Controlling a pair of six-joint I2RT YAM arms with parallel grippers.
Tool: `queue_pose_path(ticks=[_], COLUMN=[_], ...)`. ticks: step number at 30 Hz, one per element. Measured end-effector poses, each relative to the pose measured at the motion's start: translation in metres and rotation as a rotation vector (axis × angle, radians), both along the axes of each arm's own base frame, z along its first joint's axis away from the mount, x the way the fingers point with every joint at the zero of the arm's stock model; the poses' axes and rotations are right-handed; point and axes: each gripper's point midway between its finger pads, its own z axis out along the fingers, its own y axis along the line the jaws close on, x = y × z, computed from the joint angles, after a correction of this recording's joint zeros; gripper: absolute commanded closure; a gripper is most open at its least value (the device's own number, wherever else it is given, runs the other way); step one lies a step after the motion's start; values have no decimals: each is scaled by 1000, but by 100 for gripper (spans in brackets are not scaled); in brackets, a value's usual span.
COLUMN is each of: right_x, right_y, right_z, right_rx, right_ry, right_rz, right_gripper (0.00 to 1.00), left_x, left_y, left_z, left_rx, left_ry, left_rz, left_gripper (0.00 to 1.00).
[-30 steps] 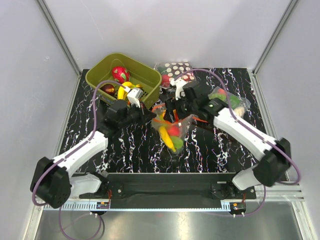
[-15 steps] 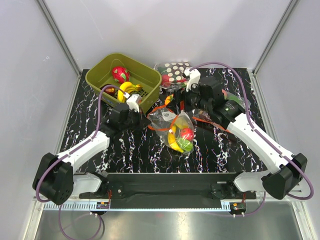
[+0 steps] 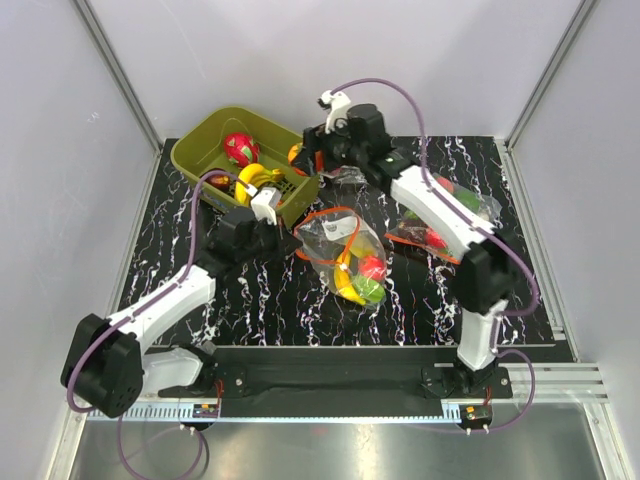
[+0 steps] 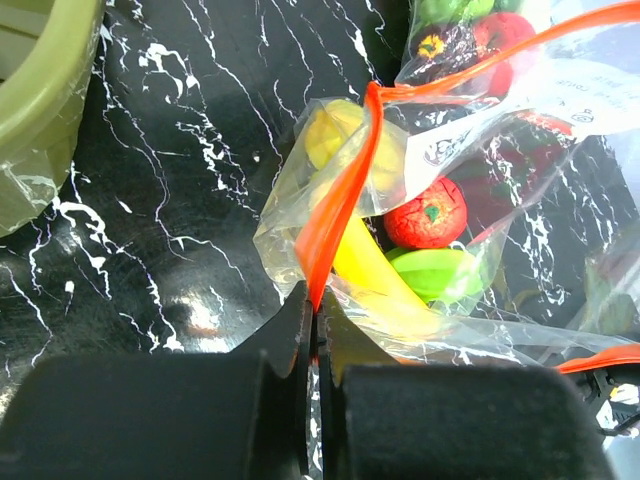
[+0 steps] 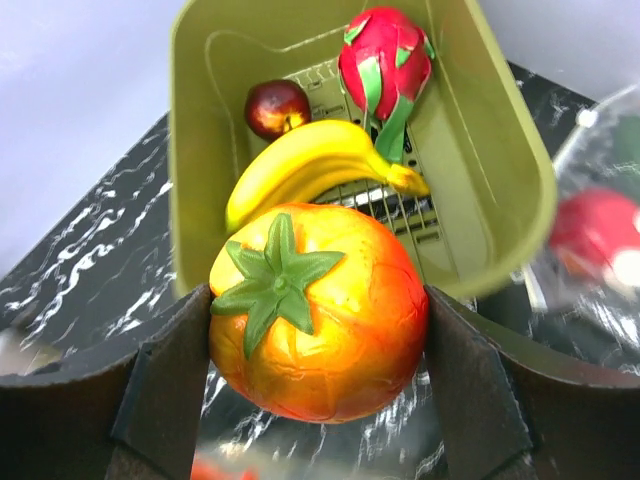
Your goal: Open the zip-top bag and remove the fake food
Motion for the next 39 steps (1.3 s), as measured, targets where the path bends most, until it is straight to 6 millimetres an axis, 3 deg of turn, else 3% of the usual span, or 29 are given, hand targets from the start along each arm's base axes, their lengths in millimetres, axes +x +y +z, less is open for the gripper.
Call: queue_pose_path(ticks=[2, 4, 6, 9, 11, 17, 21, 29, 31, 34, 39], right_x=[19, 35, 45, 50, 49, 40, 15, -78, -98, -124, -156], right_y=[16, 28, 36, 40, 39, 26, -2, -63, -71, -69, -49], right_z=[-13, -30, -48, -69, -72, -49, -16, 64, 69, 61, 19], right_rx=[-5, -17, -32, -54, -59, -44, -41, 16, 24, 11, -34], right_ry=[7, 20, 42, 75, 83, 38, -16, -152, -160, -128, -3], right_rz=[17, 31, 39, 47, 48, 41, 19, 17, 23, 54, 127], right_gripper=[34, 10, 3, 0, 0, 0, 0, 5, 7, 14, 29], left_x=[-1, -2, -3, -3, -4, -4, -5, -4, -3, -2, -2], left_y=[0, 0, 1, 0, 0, -1, 0, -2, -4, -6, -8], left_z=[-1, -3, -4, -4, -4, -3, 0, 15, 20, 28, 33], left_rx=[0, 0, 0, -1, -2, -5, -10, -27, -35, -51, -65], left_ry=[3, 7, 13, 13, 13, 13, 4, -22, -32, -40, -43], left_rz=[-2, -3, -3, -6, -8, -12, -13, -20, -24, -30, -32], left_gripper=[100, 100, 100, 100, 100, 100, 100, 100, 100, 100, 100])
